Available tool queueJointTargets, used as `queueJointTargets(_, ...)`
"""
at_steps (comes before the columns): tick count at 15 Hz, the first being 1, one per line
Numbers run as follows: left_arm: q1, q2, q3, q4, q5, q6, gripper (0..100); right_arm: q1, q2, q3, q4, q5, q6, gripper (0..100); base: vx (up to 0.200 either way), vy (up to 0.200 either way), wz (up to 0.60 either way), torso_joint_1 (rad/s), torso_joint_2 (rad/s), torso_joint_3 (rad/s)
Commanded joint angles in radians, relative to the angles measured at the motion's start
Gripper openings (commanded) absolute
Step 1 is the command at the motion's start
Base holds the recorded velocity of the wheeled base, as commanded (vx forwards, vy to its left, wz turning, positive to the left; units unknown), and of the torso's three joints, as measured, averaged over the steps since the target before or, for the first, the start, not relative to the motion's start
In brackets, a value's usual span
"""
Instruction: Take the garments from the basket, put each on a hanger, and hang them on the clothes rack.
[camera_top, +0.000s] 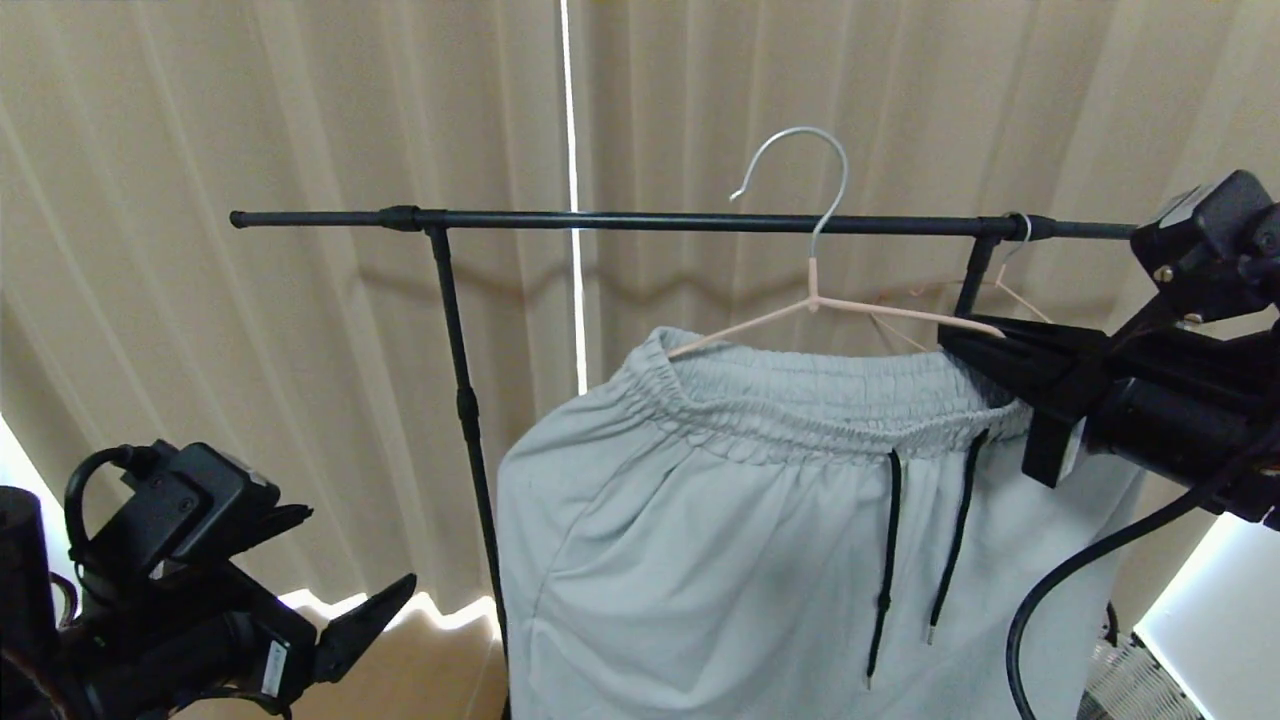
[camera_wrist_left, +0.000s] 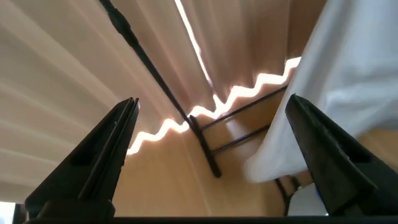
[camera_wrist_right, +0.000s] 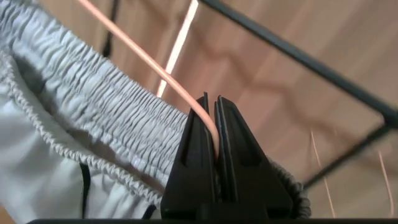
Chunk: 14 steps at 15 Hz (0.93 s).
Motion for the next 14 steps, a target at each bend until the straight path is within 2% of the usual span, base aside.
queueJointTargets(1, 0.0, -0.107, 0.02, 0.0, 0.0, -0.037, 100, -0.021, 0.008, 0.033, 0.003, -0.042, 0.0, 0, 0.0, 0.0, 0.0, 0.0, 0.0, 0.0)
queueJointTargets(3, 0.011, -0.209, 0.06, 0.0, 0.001, -0.058, 100, -0.048, 0.005, 0.064, 0.017, -0.074, 0.0, 0, 0.0, 0.0, 0.0, 0.0, 0.0, 0.0)
queueJointTargets(6, 0.052, -0.383, 0.133, 0.004, 0.0, -0.055, 100, -0.109, 0.005, 0.079, 0.101, -0.192, 0.013, 0, 0.0, 0.0, 0.0, 0.0, 0.0, 0.0)
queueJointTargets(7, 0.054, -0.397, 0.133, 0.004, 0.0, -0.054, 100, -0.115, 0.005, 0.081, 0.103, -0.194, 0.02, 0, 0.0, 0.0, 0.0, 0.0, 0.0, 0.0)
queueJointTargets(9, 0.054, -0.419, 0.129, 0.006, -0.002, -0.043, 100, -0.143, 0.018, 0.085, 0.103, -0.207, 0.094, 0, 0.0, 0.0, 0.0, 0.0, 0.0, 0.0)
queueJointTargets(10, 0.054, -0.414, 0.126, 0.007, 0.0, -0.038, 100, -0.156, 0.039, 0.084, 0.094, -0.247, 0.135, 0, 0.0, 0.0, 0.0, 0.0, 0.0, 0.0)
queueJointTargets(12, 0.054, -0.414, 0.127, 0.01, 0.001, -0.038, 100, -0.163, 0.054, 0.079, 0.086, -0.299, 0.155, 0, 0.0, 0.0, 0.0, 0.0, 0.0, 0.0)
queueJointTargets(14, 0.056, -0.417, 0.129, 0.01, 0.001, -0.038, 100, -0.163, 0.053, 0.076, 0.086, -0.302, 0.163, 0, 0.2, 0.0, 0.0, 0.0, 0.0, 0.002)
